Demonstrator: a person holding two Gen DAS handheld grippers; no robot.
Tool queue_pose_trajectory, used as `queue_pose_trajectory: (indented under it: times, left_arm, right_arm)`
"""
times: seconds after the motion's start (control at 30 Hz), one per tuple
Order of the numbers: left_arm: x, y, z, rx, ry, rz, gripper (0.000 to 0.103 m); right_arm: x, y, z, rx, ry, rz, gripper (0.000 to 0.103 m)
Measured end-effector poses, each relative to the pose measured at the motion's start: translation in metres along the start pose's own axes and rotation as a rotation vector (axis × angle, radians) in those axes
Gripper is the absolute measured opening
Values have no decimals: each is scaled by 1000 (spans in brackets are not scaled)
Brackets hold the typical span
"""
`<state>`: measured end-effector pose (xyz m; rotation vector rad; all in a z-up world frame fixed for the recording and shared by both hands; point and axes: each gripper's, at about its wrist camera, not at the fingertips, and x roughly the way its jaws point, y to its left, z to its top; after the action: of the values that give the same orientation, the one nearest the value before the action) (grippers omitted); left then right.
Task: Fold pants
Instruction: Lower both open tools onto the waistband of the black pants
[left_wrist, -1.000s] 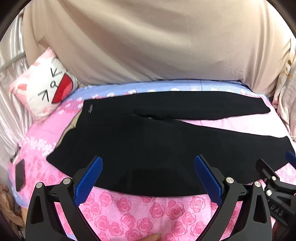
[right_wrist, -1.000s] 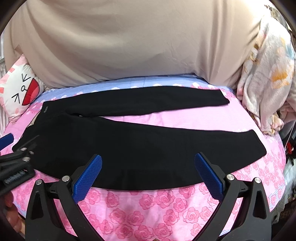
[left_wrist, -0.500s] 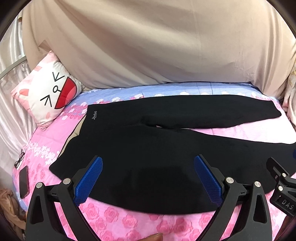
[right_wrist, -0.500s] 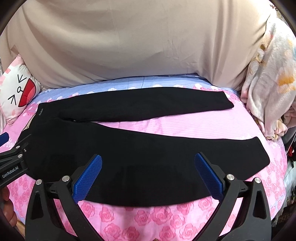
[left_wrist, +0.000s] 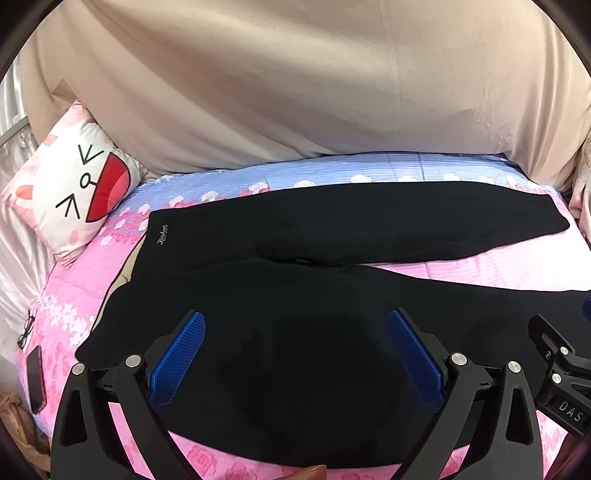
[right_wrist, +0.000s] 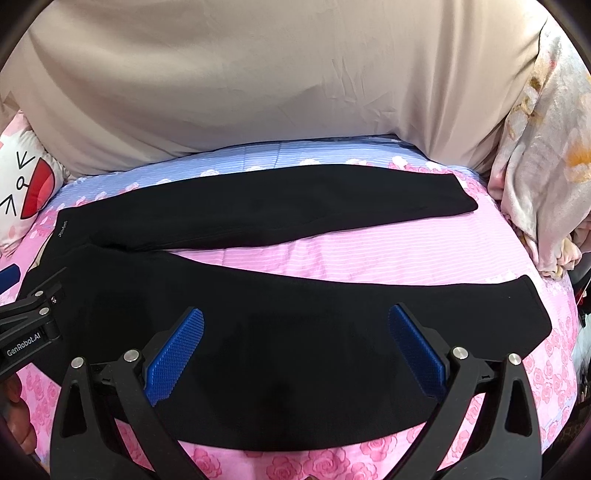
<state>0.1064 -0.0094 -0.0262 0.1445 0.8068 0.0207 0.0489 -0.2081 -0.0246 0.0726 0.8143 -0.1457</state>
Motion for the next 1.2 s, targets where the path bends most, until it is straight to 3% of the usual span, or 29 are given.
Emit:
queue_pose_trajectory:
  times: [0.3, 0.53, 0.77, 0.97, 1.2]
  left_arm:
    - [20, -19, 14, 35, 0, -15, 97]
    - [36, -34, 33, 41, -10, -19, 97]
    - [46, -10, 41, 2, -1, -5, 97]
    - [60, 40, 46, -74, 15, 82, 97]
    - [65, 47, 41, -74, 21, 77, 97]
  right_arm:
    - [23, -26, 11, 1, 1, -58, 98]
    - [32, -62, 41, 51, -41, -72, 98]
    - [32, -31, 39, 17, -44, -1, 98]
    - [44, -2, 29, -33, -14, 6, 98]
    - [46, 12, 26, -37, -5, 8, 98]
